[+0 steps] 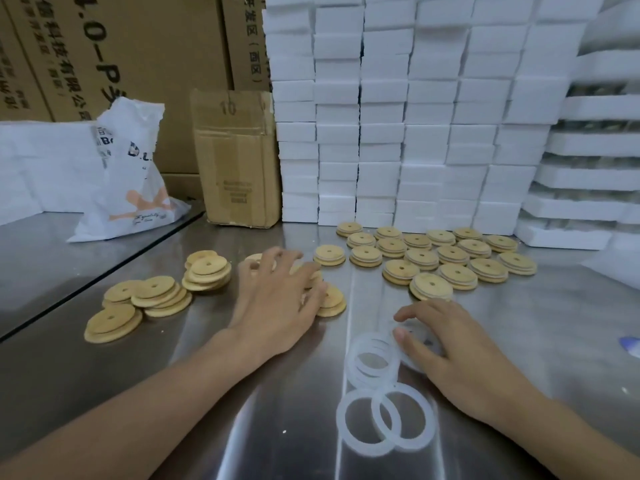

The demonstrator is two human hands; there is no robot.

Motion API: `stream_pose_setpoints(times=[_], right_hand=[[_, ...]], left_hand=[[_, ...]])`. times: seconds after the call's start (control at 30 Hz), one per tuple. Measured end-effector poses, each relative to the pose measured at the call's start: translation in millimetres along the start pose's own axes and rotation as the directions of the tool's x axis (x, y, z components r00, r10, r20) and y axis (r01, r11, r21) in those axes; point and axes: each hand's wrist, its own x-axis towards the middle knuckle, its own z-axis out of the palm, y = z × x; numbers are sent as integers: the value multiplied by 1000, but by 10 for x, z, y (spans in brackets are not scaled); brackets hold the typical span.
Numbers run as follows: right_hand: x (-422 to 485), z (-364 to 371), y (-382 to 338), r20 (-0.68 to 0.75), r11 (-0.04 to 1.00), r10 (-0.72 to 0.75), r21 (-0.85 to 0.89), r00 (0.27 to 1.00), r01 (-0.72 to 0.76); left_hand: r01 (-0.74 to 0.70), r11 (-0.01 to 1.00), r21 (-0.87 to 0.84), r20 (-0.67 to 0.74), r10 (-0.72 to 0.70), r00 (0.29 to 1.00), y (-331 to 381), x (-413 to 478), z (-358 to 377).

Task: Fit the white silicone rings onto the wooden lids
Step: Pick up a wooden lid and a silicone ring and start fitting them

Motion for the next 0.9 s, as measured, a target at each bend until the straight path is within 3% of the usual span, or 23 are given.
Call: stream_pose_setpoints(times=[0.07, 0.2, 0.4, 0.47, 0.5, 0.53, 0.6, 0.67, 0.77, 0.9], right_hand=[[9, -27, -1, 10, 1000, -12, -2, 1000, 12], [56, -79, 1, -7, 997, -30, 67, 1000, 31], [252, -32, 46, -9, 994, -36, 107, 999, 37], [281, -32, 62, -29, 993, -19, 113, 999, 22], [291, -33, 75, -40, 994, -6, 113, 999, 11], [295, -35, 88, -49, 994, 13, 111, 999, -7], [297, -34, 106, -51, 994, 52, 99, 997, -47], [309, -23, 118, -13, 993, 88, 86, 996, -86], [292, -30, 160, 21, 973, 159, 164, 987, -160], [268, -61, 220, 18, 965, 179, 193, 984, -179]], left_hand=[[-114, 992, -48, 9, 114, 993, 77, 66, 39], [-171, 981, -95, 32, 175, 984, 174, 214, 171], [-264, 958, -116, -140, 247, 959, 156, 258, 310], [-251, 928, -276, -203, 199, 959, 189, 247, 292], [-204, 862, -464, -204, 120, 972, 238, 251, 257], [-130, 723, -679, -167, 20, 986, 310, 273, 222], [35, 365, -931, -24, -156, 987, 489, 346, 158], [163, 167, -972, 116, -262, 958, 677, 438, 167], [299, -118, -947, 319, -236, 918, 923, 539, 238], [324, -272, -906, 366, -122, 923, 935, 573, 285]])
